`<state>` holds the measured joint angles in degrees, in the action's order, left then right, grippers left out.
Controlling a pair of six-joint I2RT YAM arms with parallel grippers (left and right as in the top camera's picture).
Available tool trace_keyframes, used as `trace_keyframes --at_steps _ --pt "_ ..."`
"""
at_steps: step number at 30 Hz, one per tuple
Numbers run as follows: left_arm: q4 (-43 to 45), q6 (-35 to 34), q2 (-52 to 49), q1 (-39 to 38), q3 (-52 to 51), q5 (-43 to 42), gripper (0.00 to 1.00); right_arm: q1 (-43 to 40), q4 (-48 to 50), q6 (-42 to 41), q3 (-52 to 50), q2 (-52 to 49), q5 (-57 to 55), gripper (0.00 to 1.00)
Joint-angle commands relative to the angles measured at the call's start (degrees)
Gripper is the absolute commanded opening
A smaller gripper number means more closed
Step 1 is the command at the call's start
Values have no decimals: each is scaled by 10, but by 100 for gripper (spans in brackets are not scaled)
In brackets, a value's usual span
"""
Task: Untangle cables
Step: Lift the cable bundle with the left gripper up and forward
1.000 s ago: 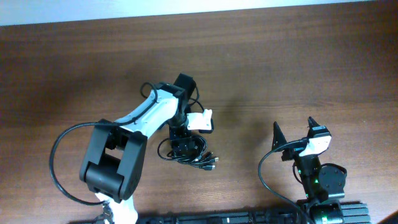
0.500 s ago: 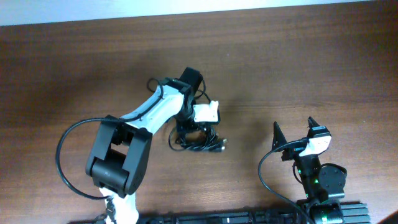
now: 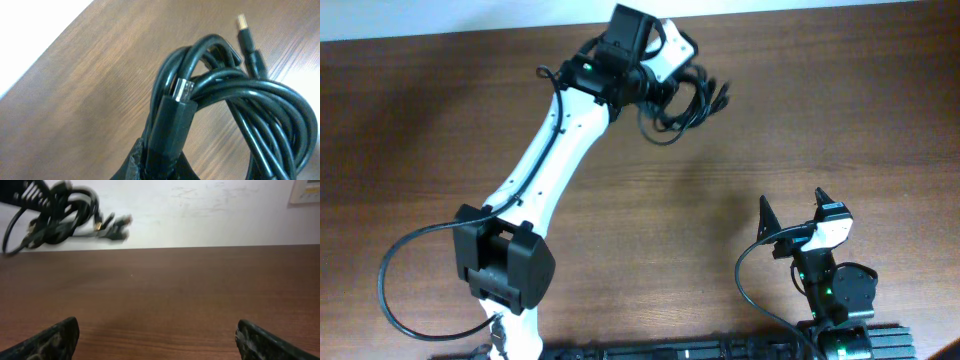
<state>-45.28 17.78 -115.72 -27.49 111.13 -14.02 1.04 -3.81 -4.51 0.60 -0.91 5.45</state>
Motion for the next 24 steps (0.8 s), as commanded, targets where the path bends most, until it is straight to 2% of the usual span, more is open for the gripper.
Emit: trace_keyframes --at_steps 1,3,6,10,13,15,16,19,24 --pt "26 -167 22 21 22 -185 0 -4 -2 -2 -3 4 -1 99" --pt "42 -162 22 30 22 -276 0 -4 -2 -8 -3 4 4 99" --pt "54 -106 23 48 22 -409 0 -4 47 -138 -3 4 48 99" --pt "64 -95 24 50 22 -436 0 -4 100 -222 8 4 115 99" --pt "71 -61 27 50 22 -483 0 -4 95 -231 43 4 152 99" --pt "78 -61 29 50 22 -484 0 -4 52 -230 90 4 153 99" --pt "84 -60 30 50 22 -486 0 -4 -5 -230 130 1 149 99" --pt "84 4 31 50 22 -546 0 -4 -109 -230 211 -24 149 99" --pt "84 63 35 49 22 -556 0 -4 -222 -230 356 -128 150 99"
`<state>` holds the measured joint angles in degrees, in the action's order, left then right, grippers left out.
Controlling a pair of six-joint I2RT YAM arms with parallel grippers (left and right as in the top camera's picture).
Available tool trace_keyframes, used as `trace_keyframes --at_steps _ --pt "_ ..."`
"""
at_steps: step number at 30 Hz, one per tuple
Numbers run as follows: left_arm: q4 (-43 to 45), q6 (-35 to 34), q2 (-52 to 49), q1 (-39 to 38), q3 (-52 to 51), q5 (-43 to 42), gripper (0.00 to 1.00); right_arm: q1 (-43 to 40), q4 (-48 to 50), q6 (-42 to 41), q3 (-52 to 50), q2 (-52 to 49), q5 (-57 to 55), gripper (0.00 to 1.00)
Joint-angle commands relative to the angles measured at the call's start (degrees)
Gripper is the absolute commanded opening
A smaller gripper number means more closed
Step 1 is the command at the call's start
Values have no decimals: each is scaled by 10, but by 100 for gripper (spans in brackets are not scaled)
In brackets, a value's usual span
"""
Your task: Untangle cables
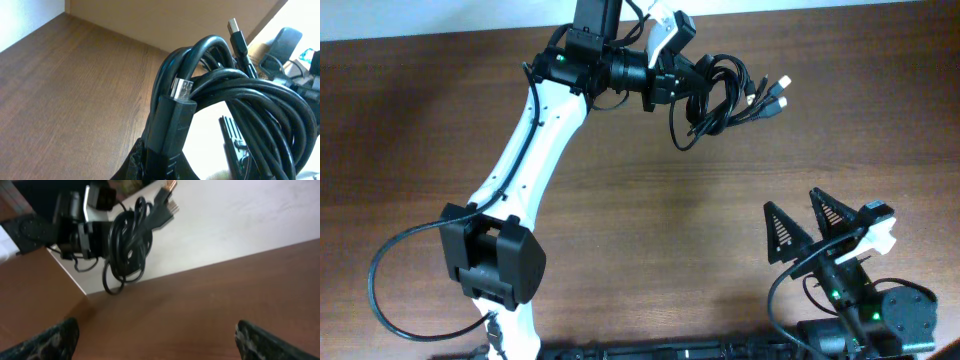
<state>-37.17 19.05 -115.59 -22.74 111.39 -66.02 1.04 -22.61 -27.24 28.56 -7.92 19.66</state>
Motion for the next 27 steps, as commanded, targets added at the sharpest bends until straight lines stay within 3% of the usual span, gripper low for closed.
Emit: trace_keyframes --at_steps 1,4,7,10,14,18,24,27 --pt "3 54 38 1 19 -37 0 -4 -56 -3 106 -83 8 99" --pt "3 114 62 -1 19 -36 0 -4 -92 -3 208 -170 66 99" --pt "3 141 84 -1 19 -34 0 -4 24 -3 243 -195 130 99" --pt "3 145 95 -2 19 -35 0 -4 72 2 243 -199 150 99" --pt "-4 169 104 -9 19 -32 0 -4 -11 2 265 -237 98 99" --pt "-25 183 106 -19 19 3 0 -4 -99 57 344 -313 70 99" --pt "-85 223 111 -55 19 130 0 -4 -207 213 465 -427 27 99" --pt "-110 257 118 -77 19 136 0 -4 -240 296 484 -461 16 99"
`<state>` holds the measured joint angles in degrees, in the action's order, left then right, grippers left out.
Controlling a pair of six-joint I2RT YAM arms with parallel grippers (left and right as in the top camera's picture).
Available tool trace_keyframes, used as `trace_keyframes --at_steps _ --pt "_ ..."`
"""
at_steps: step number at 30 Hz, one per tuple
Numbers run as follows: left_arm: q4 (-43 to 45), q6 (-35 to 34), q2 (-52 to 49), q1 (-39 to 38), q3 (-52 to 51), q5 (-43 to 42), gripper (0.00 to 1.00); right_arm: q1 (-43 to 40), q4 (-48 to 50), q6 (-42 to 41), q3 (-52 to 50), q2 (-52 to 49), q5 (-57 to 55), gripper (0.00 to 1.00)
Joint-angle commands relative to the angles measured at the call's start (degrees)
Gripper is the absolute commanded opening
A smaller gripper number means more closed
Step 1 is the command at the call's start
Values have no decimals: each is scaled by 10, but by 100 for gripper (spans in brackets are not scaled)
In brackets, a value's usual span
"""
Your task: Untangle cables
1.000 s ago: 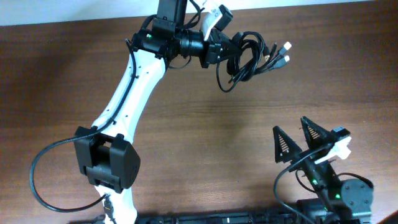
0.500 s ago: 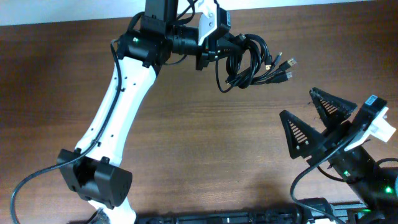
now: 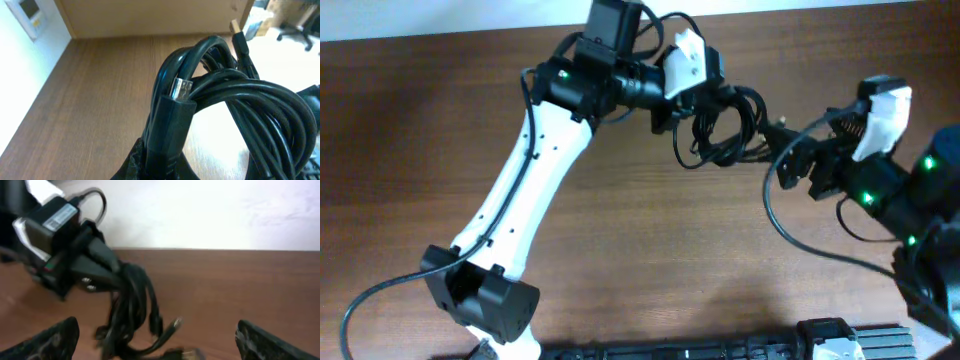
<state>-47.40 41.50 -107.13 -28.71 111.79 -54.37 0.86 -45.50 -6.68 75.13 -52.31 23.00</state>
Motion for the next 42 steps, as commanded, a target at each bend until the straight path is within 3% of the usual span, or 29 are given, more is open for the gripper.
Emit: trace_keyframes --at_steps 1,6,19,27,35,42 --pt "-14 33 38 -25 15 19 0 -2 -16 93 18 -28 -51 99" --pt "-33 61 49 -28 15 17 0 -2 -24 92 18 -47 -129 99" --pt "-54 83 50 -66 15 4 0 -1 -53 96 18 -84 -109 99" --pt "-83 83 77 -64 15 -24 0 -2 -8 144 18 -84 -429 99" --pt "-110 84 84 -64 15 9 0 -2 103 185 18 -84 -434 99" --pt "-121 96 84 -64 15 8 0 -2 136 185 18 -84 -432 99"
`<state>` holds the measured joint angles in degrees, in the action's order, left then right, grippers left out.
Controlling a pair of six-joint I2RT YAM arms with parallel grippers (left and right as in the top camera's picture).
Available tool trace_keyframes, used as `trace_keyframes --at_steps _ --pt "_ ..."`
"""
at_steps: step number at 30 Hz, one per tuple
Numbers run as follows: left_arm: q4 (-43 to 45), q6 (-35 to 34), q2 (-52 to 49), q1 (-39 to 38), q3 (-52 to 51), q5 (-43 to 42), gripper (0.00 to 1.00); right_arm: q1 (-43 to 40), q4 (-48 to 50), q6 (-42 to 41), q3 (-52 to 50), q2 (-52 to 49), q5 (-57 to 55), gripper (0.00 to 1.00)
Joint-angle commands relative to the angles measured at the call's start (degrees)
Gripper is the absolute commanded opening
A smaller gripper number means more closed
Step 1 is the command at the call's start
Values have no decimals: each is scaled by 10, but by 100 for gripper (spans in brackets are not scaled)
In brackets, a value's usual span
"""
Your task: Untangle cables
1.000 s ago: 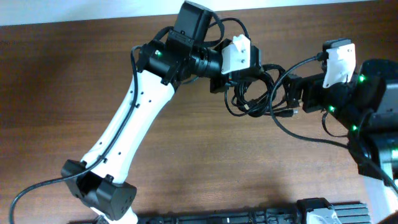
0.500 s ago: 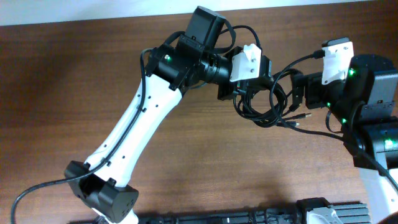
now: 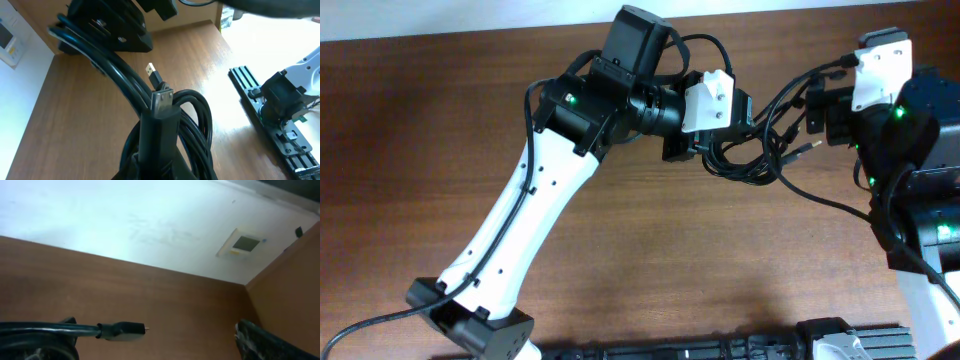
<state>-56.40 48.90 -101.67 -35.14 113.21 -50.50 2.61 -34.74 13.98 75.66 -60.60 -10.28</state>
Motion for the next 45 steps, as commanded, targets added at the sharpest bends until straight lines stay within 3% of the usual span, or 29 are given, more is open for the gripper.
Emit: trace_keyframes --at_steps 1,6,10,14,19,24,27,29,34,38,41,45 --pt "-31 22 29 0 1 -27 0 -19 28 -22 13 -1 -99 99" --pt "-24 16 29 0 1 82 0 -18 -32 -22 13 5 -42 99" --pt "15 -64 29 0 1 186 0 -18 -102 -22 13 28 64 99" --pt "49 -131 29 0 1 255 0 -18 -131 -22 13 65 87 99" --pt "97 -197 29 0 1 264 0 -18 -144 -31 13 96 187 99" --pt "162 -310 29 1 1 265 0 -18 -164 -196 13 97 228 99" --pt "201 -445 29 25 1 265 0 -18 -165 -301 13 97 228 99" --pt "210 -495 29 43 1 253 0 -19 -162 -334 13 97 228 99" --pt "216 -480 29 59 1 135 0 -19 -114 -343 13 96 275 99" --pt "210 -327 29 59 1 -52 0 -19 -86 -276 13 89 373 99" --pt "196 -251 29 63 1 -72 0 -19 -78 -278 13 89 399 99" --pt "197 -247 29 76 1 -106 0 -19 -47 -315 13 88 473 99"
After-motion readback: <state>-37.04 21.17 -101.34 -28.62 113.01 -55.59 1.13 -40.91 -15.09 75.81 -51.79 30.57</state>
